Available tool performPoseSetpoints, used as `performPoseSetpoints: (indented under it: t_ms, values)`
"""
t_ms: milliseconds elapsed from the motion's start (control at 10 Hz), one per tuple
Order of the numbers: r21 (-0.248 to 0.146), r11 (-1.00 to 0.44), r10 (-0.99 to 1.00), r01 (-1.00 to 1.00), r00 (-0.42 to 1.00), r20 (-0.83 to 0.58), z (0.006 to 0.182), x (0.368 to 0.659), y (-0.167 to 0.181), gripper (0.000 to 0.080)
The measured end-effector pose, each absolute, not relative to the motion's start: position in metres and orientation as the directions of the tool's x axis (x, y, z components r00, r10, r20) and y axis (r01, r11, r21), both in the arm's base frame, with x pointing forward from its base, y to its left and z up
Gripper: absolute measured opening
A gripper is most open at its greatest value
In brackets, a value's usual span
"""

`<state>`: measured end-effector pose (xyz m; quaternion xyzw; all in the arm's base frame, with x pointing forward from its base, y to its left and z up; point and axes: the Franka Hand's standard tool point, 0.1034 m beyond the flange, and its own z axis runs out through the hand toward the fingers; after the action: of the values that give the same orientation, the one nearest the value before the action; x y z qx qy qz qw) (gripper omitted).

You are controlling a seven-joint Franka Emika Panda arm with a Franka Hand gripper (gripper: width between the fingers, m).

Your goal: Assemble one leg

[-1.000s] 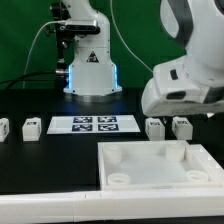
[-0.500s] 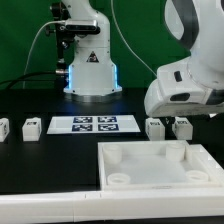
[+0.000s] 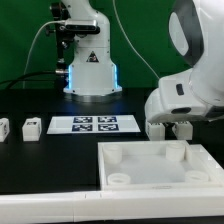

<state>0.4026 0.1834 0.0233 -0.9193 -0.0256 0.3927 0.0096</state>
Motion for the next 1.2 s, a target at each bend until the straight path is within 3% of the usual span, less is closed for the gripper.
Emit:
performPoseSetpoints:
  t_ms: [1000,1100,1200]
  values:
    - [-0.039,-0.999,0.054,0.038,0.694,-0.718,0.011,0.397,0.184,0.0647]
    - [-0.039,-0.999,0.054,0.037,0.693,-0.719,0.01,0.397,0.183,0.0508]
    - [-0.038,-0.999,0.053,0.037,0.693,-0.719,0.01,0.397,0.182,0.0295]
